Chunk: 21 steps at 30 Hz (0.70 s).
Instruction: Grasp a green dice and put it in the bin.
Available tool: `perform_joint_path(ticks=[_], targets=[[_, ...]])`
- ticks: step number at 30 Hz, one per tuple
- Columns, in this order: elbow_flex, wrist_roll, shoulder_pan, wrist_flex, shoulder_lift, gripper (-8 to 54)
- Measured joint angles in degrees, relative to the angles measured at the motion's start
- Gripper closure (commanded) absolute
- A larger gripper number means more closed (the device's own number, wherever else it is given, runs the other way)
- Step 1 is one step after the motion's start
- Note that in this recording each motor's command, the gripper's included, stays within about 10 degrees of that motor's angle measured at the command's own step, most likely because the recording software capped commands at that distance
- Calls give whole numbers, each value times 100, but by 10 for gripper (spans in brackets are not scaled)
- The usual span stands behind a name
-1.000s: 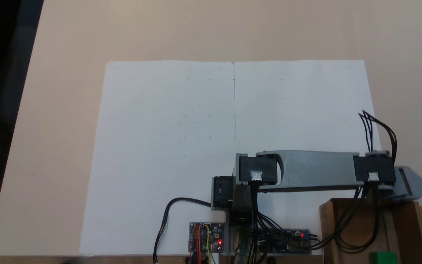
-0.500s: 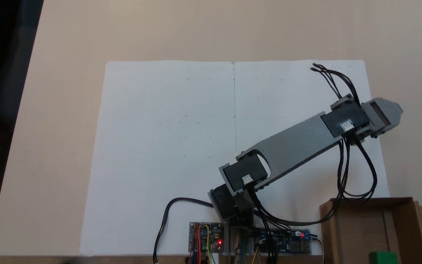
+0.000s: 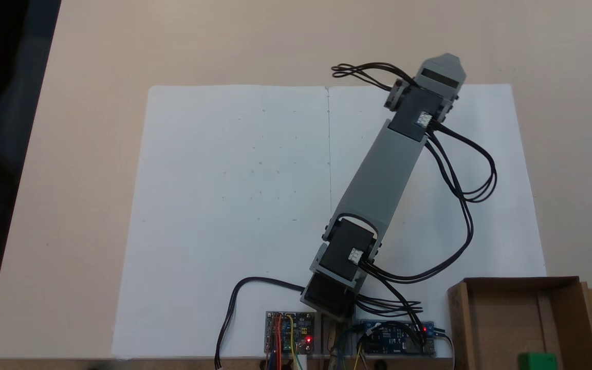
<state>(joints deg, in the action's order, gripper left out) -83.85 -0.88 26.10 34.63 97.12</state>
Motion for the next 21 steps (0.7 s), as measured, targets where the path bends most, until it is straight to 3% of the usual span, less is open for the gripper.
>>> perform_joint_path(ticks=[11, 21], targets=[[-422, 79, -1881, -290, -9, 12], [-3190, 79, -2259, -2399, 1037, 8]])
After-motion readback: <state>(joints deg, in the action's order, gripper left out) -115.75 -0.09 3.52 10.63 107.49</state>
